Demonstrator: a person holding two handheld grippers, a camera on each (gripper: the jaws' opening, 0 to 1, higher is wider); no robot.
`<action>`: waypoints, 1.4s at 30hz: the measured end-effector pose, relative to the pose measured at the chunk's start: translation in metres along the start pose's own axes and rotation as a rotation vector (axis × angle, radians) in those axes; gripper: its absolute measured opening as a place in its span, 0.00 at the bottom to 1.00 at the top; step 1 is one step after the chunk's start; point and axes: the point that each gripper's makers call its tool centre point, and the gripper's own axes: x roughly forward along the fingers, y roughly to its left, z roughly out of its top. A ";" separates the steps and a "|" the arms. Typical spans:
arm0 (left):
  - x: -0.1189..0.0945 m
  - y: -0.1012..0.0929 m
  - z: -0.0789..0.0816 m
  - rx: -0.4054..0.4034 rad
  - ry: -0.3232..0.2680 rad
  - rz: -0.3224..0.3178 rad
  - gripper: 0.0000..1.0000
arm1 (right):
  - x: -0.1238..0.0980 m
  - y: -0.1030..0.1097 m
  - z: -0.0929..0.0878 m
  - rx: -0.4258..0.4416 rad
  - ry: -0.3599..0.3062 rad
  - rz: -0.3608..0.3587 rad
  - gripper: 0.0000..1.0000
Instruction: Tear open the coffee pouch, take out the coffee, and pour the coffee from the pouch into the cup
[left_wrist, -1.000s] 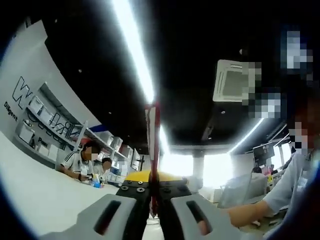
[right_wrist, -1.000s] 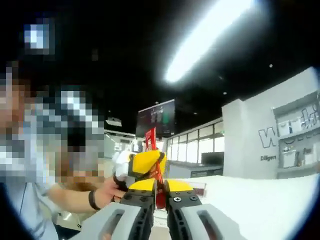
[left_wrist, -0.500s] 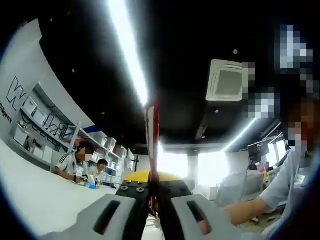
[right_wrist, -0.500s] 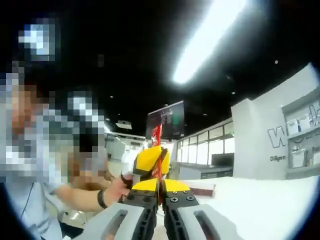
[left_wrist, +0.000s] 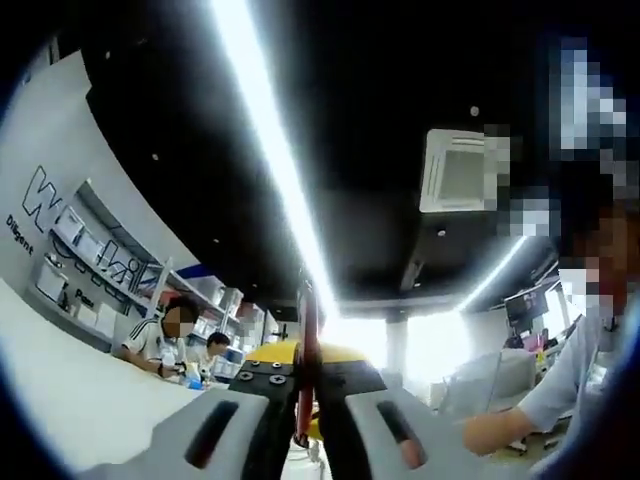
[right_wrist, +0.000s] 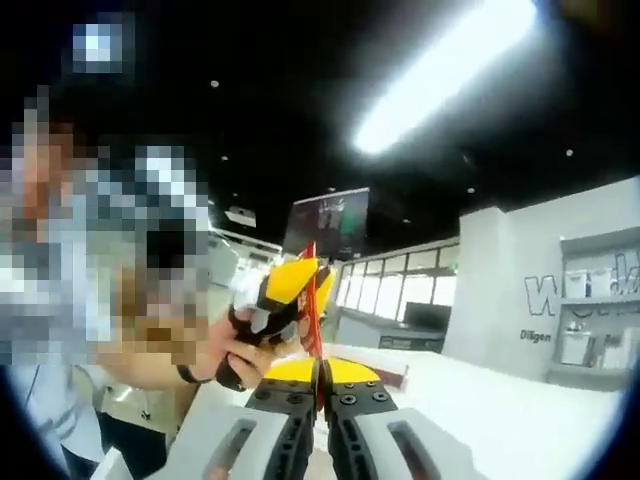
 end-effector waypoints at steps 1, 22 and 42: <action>-0.002 0.001 0.000 0.011 0.005 0.010 0.08 | 0.000 -0.001 0.001 0.002 -0.006 -0.003 0.04; -0.043 0.013 0.018 0.204 0.180 0.109 0.10 | 0.006 0.007 -0.004 -0.059 0.048 0.018 0.04; -0.060 0.019 0.023 0.250 0.180 0.127 0.06 | -0.002 0.001 -0.003 -0.051 0.052 -0.018 0.03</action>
